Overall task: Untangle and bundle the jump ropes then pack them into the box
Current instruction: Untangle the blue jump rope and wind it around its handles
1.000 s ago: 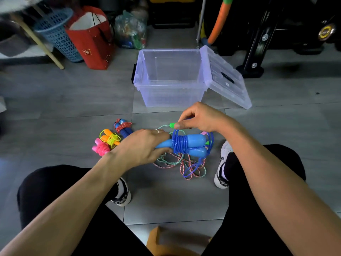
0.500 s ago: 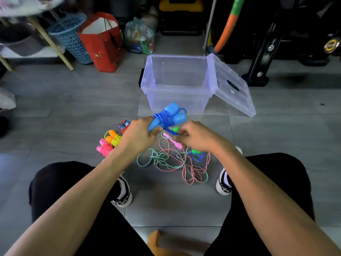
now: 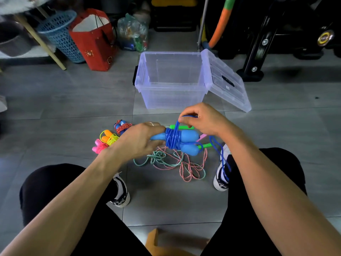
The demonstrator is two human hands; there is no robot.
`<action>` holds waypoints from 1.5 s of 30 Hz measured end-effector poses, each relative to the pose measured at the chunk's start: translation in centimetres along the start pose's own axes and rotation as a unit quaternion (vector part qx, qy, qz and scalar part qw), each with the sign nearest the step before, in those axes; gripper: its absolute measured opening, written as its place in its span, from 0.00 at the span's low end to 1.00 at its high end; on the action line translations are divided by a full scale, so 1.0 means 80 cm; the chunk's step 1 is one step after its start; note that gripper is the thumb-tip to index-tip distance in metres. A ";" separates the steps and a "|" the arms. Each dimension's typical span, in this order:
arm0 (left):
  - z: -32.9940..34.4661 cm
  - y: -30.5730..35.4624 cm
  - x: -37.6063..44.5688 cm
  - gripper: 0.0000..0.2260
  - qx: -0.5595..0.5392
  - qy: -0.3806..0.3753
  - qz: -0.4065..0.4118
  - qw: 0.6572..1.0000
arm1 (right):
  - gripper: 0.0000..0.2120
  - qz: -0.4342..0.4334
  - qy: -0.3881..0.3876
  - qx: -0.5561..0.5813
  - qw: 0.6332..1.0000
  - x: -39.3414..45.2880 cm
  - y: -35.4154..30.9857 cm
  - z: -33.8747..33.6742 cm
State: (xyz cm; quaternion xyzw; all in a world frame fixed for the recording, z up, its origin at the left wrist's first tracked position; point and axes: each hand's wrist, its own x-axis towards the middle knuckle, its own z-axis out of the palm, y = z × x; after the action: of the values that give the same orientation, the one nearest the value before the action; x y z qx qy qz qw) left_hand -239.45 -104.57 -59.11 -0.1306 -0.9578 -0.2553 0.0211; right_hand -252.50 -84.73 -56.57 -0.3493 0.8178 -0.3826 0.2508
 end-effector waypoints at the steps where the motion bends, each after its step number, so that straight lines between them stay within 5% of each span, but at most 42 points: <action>1: -0.005 0.003 0.000 0.05 -0.023 0.029 0.009 0.999 | 0.04 0.004 -0.012 0.051 0.999 0.001 0.002 0.000; 6: -0.016 0.025 -0.002 0.08 -0.138 0.099 -0.053 0.984 | 0.11 0.037 -0.066 0.303 0.950 -0.011 -0.001 0.009; 15: -0.002 0.035 0.011 0.07 -0.155 0.191 -0.232 0.941 | 0.11 0.142 0.004 0.205 0.968 0.007 -0.008 0.051; 20: -0.005 0.002 0.016 0.07 -0.119 0.205 -0.334 0.912 | 0.13 0.066 -0.023 -0.054 0.996 0.005 -0.019 0.055; 25: 0.007 -0.022 0.014 0.09 0.079 0.075 -0.333 0.937 | 0.10 0.001 0.034 -0.092 0.995 -0.009 -0.025 0.017; 30: 0.005 -0.016 0.009 0.08 0.017 -0.015 -0.119 0.993 | 0.09 -0.009 0.067 -0.058 0.996 -0.013 -0.020 -0.006; 33: -0.001 -0.003 0.007 0.06 -0.040 -0.013 -0.058 0.997 | 0.08 -0.006 0.085 -0.033 0.996 -0.007 -0.008 -0.011; 40: -0.028 0.028 -0.001 0.07 -0.267 0.043 -0.131 0.954 | 0.08 0.039 0.026 0.242 0.969 0.000 0.014 -0.016; 45: -0.019 0.021 0.003 0.06 -0.293 0.159 -0.242 0.911 | 0.15 0.089 -0.025 0.190 0.977 -0.004 0.002 0.018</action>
State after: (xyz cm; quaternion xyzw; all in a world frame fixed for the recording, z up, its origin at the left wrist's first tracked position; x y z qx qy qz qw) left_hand -239.32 -103.83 -56.93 0.1469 -0.8263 -0.5390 0.0713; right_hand -251.35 -85.05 -57.51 -0.2309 0.7510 -0.4985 0.3662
